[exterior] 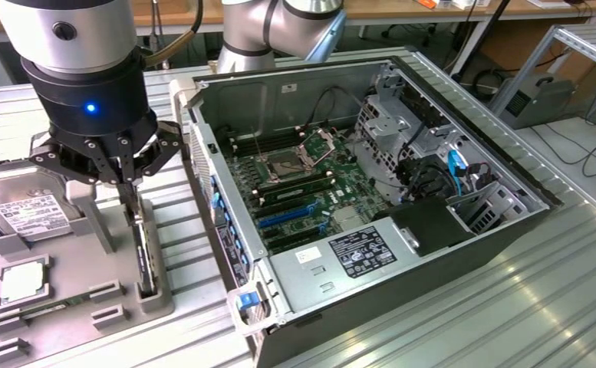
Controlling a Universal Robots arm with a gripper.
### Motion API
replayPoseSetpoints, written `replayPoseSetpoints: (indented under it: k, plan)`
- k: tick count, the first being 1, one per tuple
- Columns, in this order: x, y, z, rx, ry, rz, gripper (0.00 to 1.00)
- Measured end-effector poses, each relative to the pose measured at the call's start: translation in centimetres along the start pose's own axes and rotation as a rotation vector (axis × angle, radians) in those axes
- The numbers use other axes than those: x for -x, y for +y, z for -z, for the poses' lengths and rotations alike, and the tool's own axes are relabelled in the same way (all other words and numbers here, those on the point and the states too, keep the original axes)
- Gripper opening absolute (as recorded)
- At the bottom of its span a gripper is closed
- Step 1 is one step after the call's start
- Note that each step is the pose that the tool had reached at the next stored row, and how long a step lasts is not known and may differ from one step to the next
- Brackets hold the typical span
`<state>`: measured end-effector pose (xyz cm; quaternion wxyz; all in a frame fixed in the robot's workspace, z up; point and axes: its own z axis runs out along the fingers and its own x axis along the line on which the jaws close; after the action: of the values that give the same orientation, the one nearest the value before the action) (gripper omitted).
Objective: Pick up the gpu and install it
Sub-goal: 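Reach for the gpu, then pick up the gpu and move the gpu toward the slot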
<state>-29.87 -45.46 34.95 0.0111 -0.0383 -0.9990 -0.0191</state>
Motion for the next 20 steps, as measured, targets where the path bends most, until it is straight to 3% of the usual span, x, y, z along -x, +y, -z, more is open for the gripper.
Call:
replayPoseSetpoints:
  k: [1,18,20]
  plan:
    - [0.0,0.0,0.0,0.0,0.0,0.0,0.11]
    - [0.0,0.0,0.0,0.0,0.0,0.0,0.11]
    - [0.0,0.0,0.0,0.0001,0.0,0.0,0.17]
